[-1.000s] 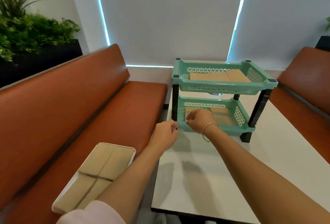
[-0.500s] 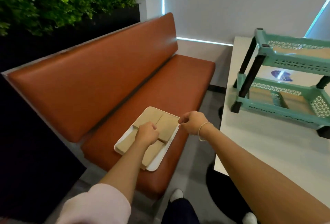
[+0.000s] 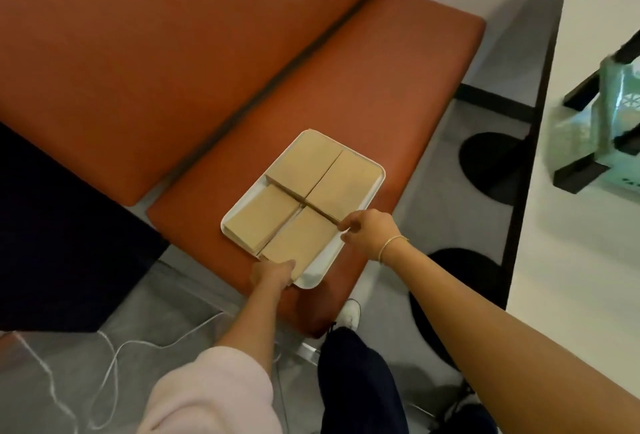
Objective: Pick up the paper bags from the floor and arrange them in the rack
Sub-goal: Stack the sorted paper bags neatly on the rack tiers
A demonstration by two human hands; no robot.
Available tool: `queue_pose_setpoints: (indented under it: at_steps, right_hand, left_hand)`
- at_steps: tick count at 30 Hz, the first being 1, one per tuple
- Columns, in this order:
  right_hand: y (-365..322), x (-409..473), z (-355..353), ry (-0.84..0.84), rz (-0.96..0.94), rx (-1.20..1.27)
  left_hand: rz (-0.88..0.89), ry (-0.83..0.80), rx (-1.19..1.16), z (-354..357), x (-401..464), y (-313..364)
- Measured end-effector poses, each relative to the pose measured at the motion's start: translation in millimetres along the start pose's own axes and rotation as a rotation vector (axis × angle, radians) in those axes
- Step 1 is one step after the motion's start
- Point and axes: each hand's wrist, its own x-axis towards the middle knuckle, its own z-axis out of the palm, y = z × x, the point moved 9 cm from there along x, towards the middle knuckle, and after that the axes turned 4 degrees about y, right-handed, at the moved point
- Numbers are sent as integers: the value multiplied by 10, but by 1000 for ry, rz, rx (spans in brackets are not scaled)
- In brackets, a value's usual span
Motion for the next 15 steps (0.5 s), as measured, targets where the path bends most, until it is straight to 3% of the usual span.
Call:
queue_pose_setpoints:
  at_steps: [8,15]
  right_hand:
    - [46,314,304,-86,-1,16]
    - [156,374,368,-85,24,12]
  left_hand:
    - [-143,97,-37,85,304,-159]
    - [-235,34,-98,295,344,-206]
